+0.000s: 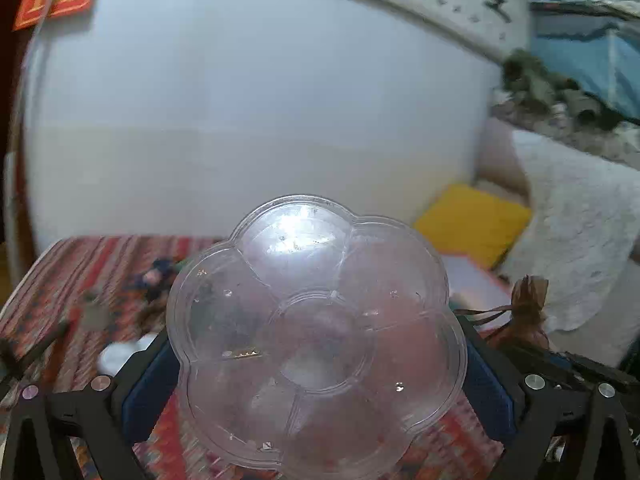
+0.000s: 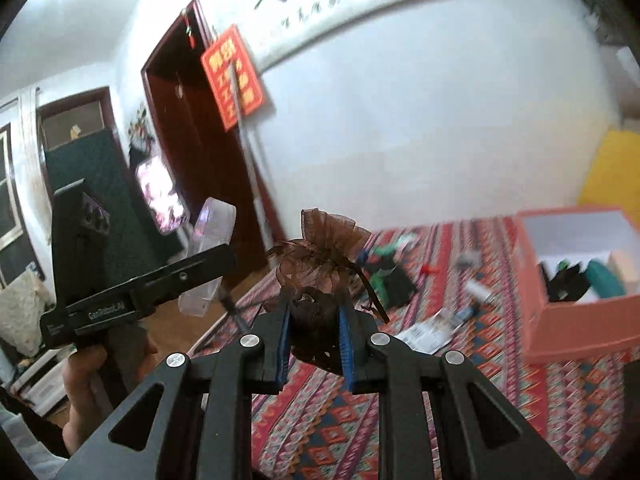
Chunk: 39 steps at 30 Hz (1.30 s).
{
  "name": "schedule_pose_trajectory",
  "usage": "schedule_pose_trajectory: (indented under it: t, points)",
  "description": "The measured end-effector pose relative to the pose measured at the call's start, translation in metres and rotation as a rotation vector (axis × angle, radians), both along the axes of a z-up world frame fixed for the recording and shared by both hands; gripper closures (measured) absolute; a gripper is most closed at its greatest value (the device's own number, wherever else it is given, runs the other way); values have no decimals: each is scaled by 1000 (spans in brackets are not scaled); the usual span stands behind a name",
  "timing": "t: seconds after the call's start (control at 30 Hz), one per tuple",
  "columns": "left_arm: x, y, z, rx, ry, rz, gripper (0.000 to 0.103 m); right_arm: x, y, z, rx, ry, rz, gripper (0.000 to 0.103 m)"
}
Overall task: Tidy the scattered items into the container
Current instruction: 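Lift the clear container with the left tool while the right tool lifts the brown pouch, then carry clear container into pink box with left tool while right tool drops pouch in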
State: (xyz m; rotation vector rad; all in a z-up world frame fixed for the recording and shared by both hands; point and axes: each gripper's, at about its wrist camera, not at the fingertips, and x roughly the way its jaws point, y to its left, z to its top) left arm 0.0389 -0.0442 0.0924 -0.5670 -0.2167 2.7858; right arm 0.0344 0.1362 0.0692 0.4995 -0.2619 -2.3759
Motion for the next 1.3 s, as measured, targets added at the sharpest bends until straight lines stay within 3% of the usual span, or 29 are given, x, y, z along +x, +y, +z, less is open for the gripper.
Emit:
schedule_pose_trajectory:
  t: [0.3,0.53,0.73,0.9,1.0,1.1,1.13,1.3]
  points:
    - [-70,89,48,8,55,-201,1,-11,77,47,-7,144,-222,82]
    - [-158,188,56,-10,6,-316,1,-70,147,64,-14,163,-419,82]
    - [-236,262,16,-42,-100,-359,1,-164,213,39,-37,11,-542,82]
    - [-299,296,-49,12,-298,-435,1,-243,257,-27,-98,-212,-576,81]
    - [-316,305,-80,4,-398,-447,1,-281,268,-72,-81,-371,-586,68]
    - [-316,299,-91,14,-421,-447,1,-290,273,-98,-19,-425,-664,27]
    - [-313,296,-89,18,-416,-449,1,-287,275,-101,-28,-417,-668,21]
    - [-299,280,-74,27,-380,-460,1,-274,275,-97,-107,-382,-667,19]
